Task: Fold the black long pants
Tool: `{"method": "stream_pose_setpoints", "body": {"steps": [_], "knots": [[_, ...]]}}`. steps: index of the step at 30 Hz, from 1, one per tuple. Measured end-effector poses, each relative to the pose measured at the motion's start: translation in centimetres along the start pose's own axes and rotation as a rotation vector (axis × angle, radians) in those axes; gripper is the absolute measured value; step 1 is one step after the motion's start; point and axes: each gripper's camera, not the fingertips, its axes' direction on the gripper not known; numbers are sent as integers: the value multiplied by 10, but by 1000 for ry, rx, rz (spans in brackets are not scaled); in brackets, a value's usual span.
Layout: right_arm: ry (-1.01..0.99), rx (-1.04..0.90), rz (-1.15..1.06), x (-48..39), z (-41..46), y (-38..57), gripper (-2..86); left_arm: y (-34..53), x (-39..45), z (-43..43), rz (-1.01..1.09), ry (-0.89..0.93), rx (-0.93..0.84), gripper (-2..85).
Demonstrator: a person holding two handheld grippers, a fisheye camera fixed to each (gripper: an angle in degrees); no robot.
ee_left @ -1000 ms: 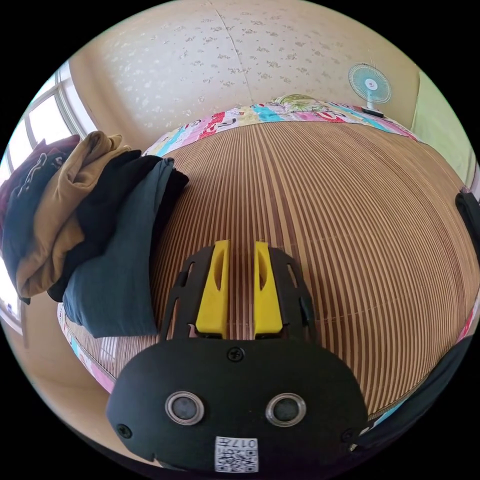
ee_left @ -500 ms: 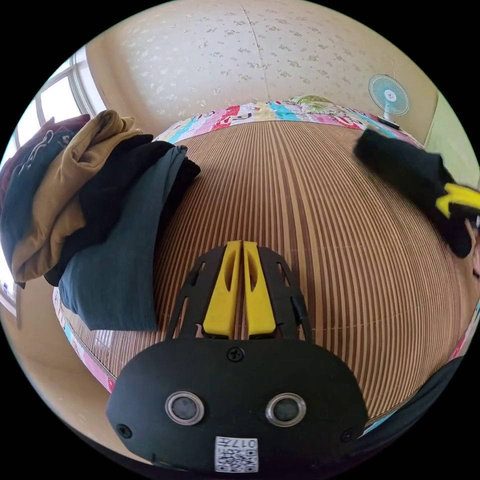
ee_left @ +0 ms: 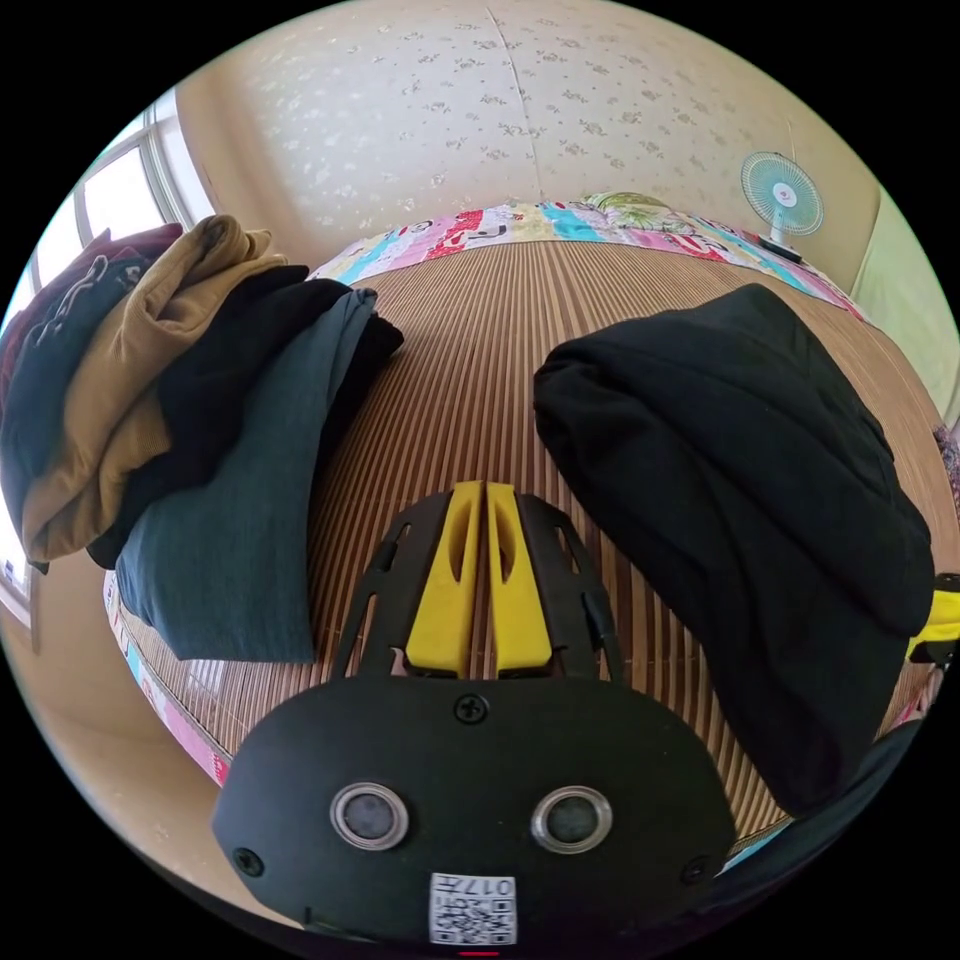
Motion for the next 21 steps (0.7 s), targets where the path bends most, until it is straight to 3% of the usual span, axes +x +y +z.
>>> {"method": "stream_pose_setpoints", "body": {"steps": [6,11,14,17,21], "knots": [[106,-96,133,-2,2,-22,79,-9,-2,3,-4,8,-1,-4],[-41,95,358,28,-25,10,88,-19,1,5,-1,3,0,-4],[-157,249,371,40,-37,21,107,-26,3,6,2,-3,0,-4],[-287,239,321,49,-26,5,136,-34,6,7,2,-4,0,-4],[-308,112,301,56,6,-35,167,-43,8,8,2,-3,1,-4]]}}
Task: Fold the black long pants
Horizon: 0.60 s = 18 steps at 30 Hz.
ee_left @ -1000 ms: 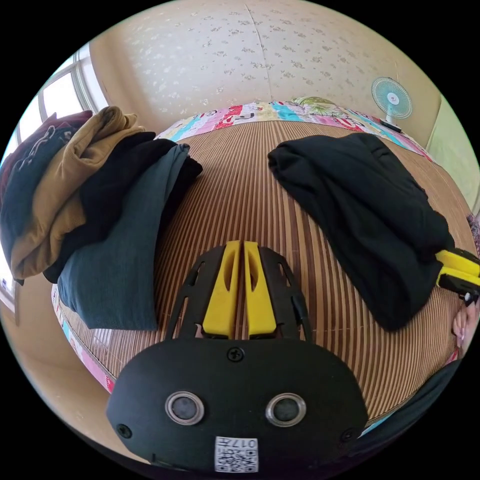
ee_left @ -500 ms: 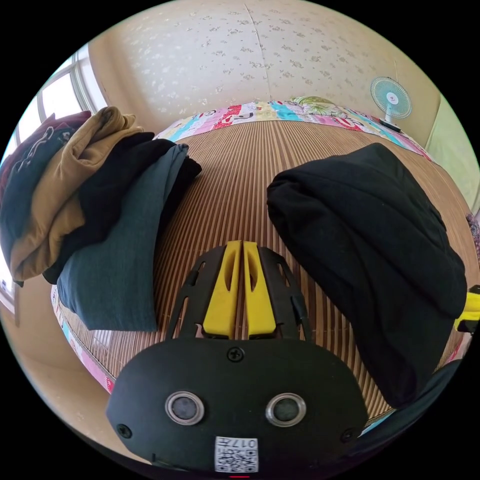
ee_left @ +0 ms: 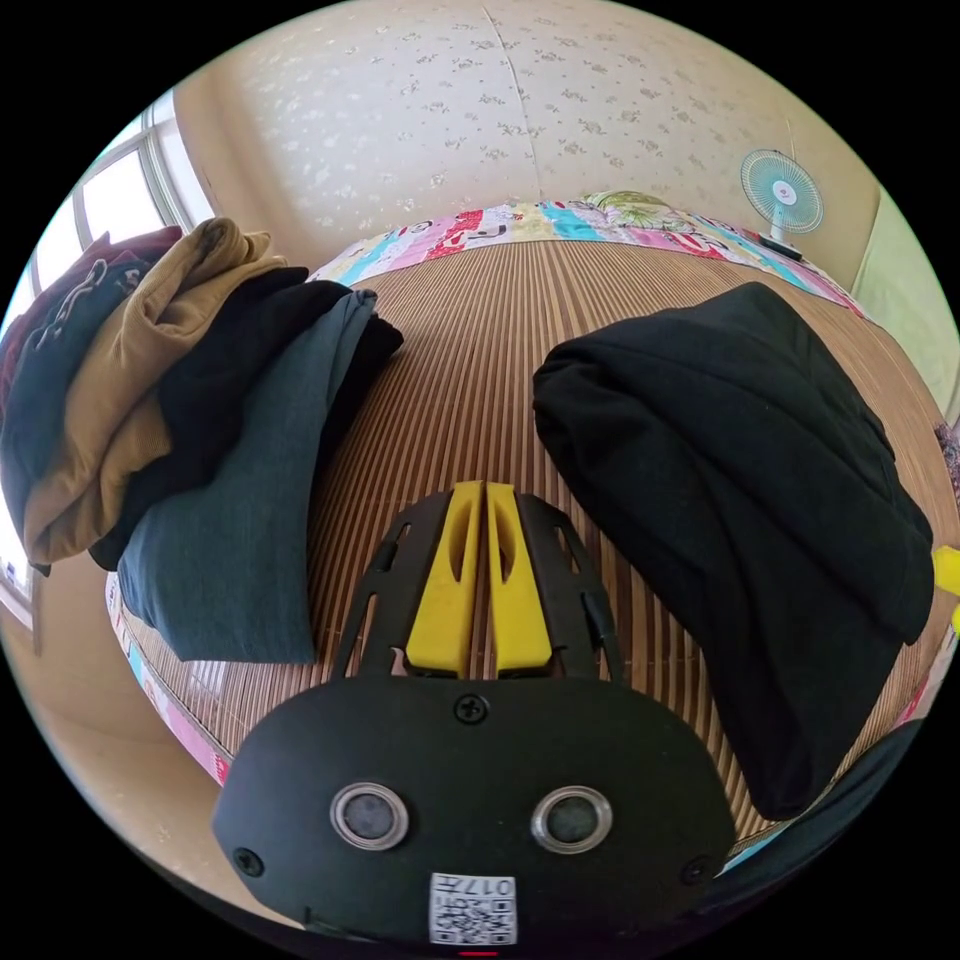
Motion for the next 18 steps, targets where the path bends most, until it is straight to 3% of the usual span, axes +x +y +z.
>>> {"method": "stream_pose_setpoints", "body": {"steps": [4,6,14,18], "knots": [[-91,-137,-63,0,43,-39,140,-13,3,1,-3,4,2,-4],[21,-189,-81,-2,66,-43,110,-18,6,2,-1,-3,5,-4],[107,10,-287,-25,76,-5,85,-49,14,3,-20,-17,6,-4],[96,6,-276,-30,76,-4,84,-64,17,4,-22,-11,2,-4]]}}
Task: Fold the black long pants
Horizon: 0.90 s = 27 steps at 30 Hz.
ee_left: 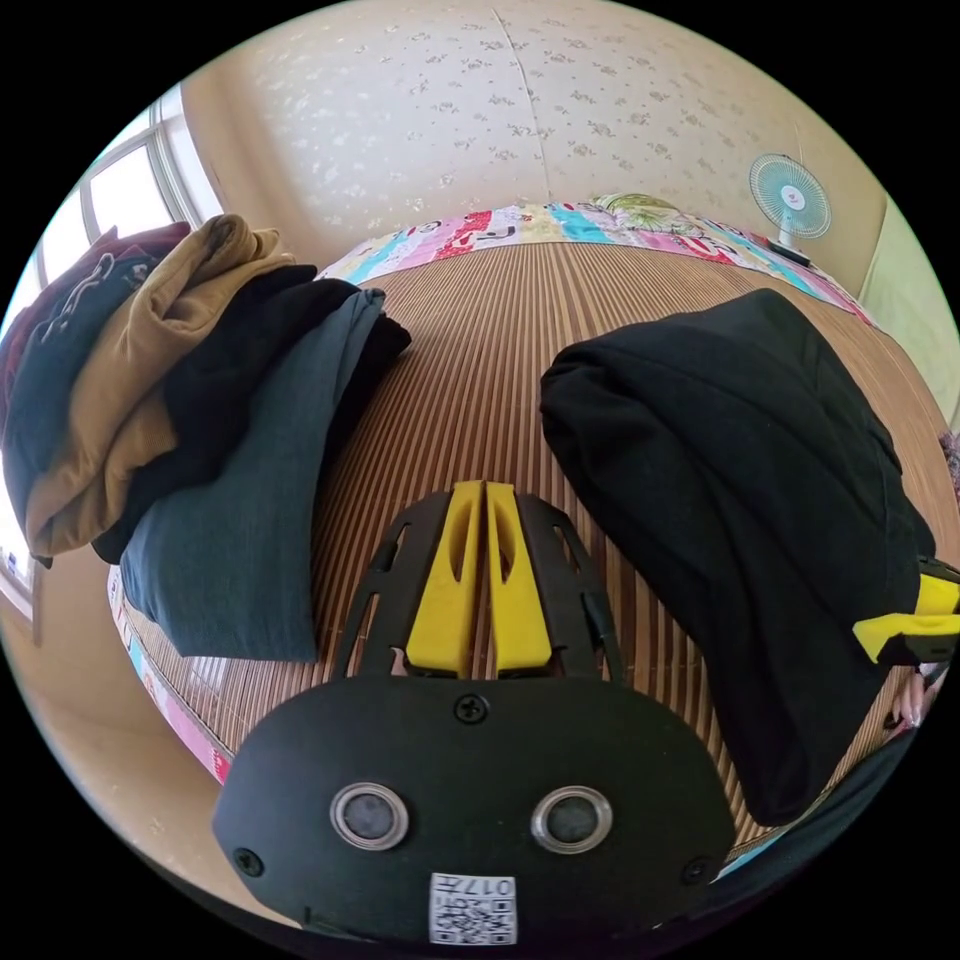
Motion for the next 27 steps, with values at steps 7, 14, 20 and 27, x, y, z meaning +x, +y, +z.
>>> {"method": "stream_pose_setpoints", "body": {"steps": [7,14,20,27], "knots": [[53,15,-65,-31,-2,4,57,-31,-17,1,-29,217,-48,-4],[220,97,-237,-79,-19,20,25,19,-21,-62,99,704,53,-5],[323,182,-254,-103,-43,29,18,103,-33,-147,24,850,175,-6],[451,242,-192,-124,-82,62,17,106,-35,-247,190,571,237,-9]]}}
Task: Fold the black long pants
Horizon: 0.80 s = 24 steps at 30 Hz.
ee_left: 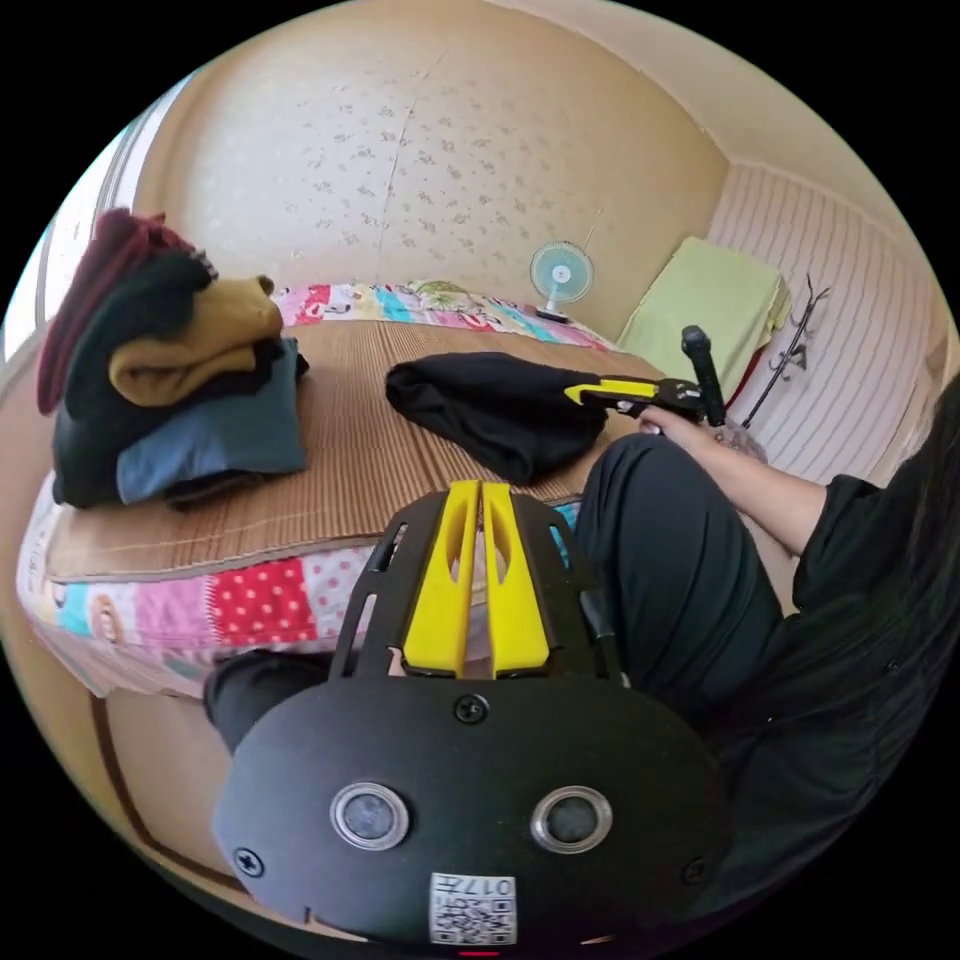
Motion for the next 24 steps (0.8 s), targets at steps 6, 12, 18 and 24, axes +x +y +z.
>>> {"method": "stream_pose_setpoints", "body": {"steps": [6,12,18,24], "knots": [[0,16,181,8,-55,11,15,-43,10,-45,6,4,30,-8],[-307,153,171,24,-108,-33,14,-89,32,-63,32,211,150,14],[-568,304,322,42,-134,-35,14,-145,85,-55,106,1,224,173],[-718,422,325,35,-165,-6,13,-204,167,13,366,-123,147,227]]}}
